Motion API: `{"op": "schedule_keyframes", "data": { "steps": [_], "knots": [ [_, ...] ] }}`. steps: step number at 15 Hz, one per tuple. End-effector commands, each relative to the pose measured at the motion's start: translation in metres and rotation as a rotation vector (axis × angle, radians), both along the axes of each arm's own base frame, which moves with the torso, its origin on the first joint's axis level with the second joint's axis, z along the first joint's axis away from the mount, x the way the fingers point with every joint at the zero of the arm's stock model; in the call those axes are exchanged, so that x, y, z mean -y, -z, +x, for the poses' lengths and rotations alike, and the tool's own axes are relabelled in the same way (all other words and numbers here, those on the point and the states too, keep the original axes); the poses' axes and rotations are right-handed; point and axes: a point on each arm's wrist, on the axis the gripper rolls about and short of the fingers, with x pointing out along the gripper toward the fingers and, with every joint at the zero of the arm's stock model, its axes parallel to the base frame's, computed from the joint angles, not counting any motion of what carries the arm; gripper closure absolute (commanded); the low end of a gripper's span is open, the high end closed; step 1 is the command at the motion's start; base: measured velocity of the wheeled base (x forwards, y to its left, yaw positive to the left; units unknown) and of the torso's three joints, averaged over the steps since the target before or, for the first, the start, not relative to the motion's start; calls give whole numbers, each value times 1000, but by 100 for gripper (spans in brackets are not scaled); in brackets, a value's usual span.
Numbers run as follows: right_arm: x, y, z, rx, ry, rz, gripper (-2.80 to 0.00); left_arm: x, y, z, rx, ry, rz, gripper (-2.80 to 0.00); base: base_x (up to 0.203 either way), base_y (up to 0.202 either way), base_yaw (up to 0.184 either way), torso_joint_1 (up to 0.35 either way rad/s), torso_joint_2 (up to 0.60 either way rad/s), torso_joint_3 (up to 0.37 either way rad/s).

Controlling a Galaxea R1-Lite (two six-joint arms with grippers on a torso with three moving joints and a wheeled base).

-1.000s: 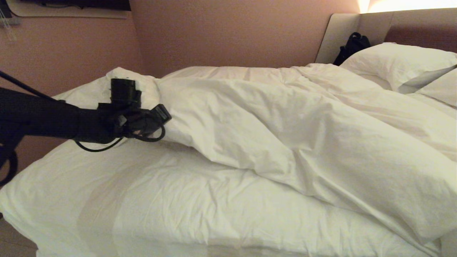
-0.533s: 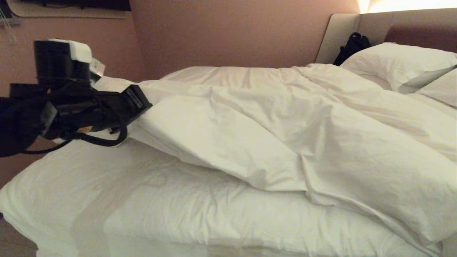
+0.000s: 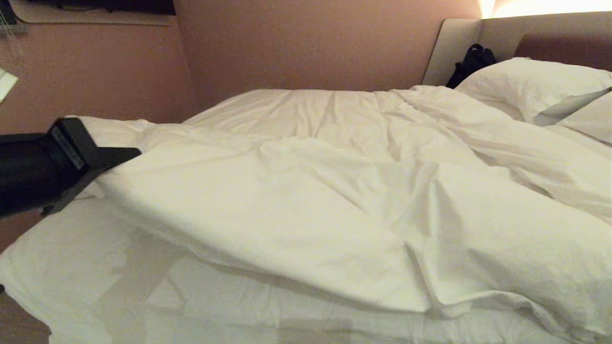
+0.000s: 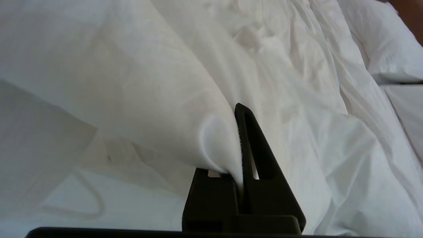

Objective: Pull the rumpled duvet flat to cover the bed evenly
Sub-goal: Flatten the corners of the folded blanket

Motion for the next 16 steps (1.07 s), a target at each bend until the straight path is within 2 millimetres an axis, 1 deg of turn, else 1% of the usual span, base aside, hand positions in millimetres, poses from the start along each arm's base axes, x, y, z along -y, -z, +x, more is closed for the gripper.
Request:
{"op": "schedule_keyframes", "data": {
  "steps": [1, 3, 10, 13, 16],
  "knots": [
    [0, 0, 0, 1, 0, 1, 0, -13, 0, -47, 41, 3, -12, 0, 0, 0, 0, 0, 0, 0],
    [0, 0, 0, 1, 0, 1, 0, -18, 8, -67, 14, 11, -5, 0, 0, 0, 0, 0, 0, 0],
    [0, 0, 0, 1, 0, 1, 0, -32, 31, -122, -13, 21, 13, 0, 0, 0, 0, 0, 0, 0],
    [0, 0, 0, 1, 0, 1, 0, -38, 40, -142, -17, 22, 23, 0, 0, 0, 0, 0, 0, 0],
    [0, 0, 0, 1, 0, 1, 0, -42, 56, -157, -69, 21, 44, 0, 0, 0, 0, 0, 0, 0]
  ]
}}
